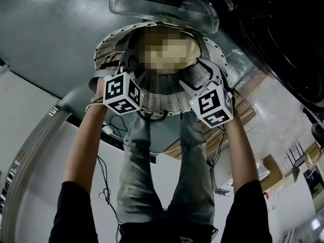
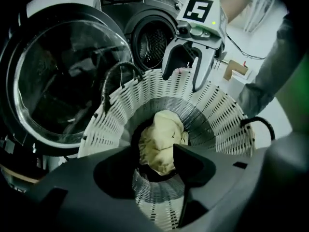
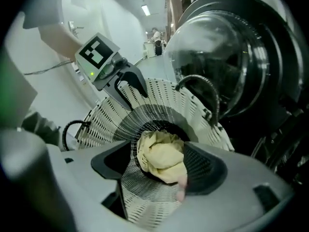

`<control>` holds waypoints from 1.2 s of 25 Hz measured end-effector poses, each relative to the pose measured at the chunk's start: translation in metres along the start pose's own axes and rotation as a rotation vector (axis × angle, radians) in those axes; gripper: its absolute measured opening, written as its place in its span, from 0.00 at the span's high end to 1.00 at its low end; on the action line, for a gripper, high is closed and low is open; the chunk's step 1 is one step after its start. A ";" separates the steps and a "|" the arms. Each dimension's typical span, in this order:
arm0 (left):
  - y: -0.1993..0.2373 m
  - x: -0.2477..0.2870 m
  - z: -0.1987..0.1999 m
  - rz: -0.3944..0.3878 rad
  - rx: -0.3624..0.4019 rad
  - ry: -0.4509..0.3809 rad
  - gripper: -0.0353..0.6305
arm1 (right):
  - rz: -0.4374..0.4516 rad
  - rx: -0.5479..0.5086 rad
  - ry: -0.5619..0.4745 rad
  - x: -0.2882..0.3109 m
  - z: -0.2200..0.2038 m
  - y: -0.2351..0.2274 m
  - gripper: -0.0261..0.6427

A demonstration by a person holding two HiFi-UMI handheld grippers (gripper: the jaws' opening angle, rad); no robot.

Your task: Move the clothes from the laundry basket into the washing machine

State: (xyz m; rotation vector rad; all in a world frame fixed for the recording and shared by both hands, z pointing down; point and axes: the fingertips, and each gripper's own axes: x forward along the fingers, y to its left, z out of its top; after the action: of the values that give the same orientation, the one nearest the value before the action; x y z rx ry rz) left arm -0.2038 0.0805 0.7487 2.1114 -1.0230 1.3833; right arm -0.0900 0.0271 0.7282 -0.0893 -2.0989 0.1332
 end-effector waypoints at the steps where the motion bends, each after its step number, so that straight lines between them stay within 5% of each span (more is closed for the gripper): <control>1: 0.000 0.010 -0.003 -0.005 0.000 0.013 0.59 | 0.009 -0.026 0.020 0.011 -0.002 0.001 0.44; 6: -0.006 0.052 -0.018 -0.048 0.050 0.075 0.53 | 0.014 -0.136 0.130 0.062 -0.029 -0.001 0.44; 11: -0.019 0.095 -0.044 -0.097 0.140 0.163 0.47 | 0.023 -0.381 0.241 0.103 -0.060 -0.003 0.40; 16: -0.020 0.137 -0.058 -0.100 0.135 0.230 0.33 | 0.025 -0.537 0.344 0.144 -0.080 -0.012 0.40; 30: -0.039 0.238 -0.091 -0.169 0.116 0.198 0.24 | 0.071 -0.542 0.424 0.228 -0.144 -0.027 0.28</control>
State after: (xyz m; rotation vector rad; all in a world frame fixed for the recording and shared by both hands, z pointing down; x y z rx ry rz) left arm -0.1730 0.0839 1.0047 2.0379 -0.6863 1.5612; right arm -0.0813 0.0359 0.9989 -0.4751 -1.6577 -0.3853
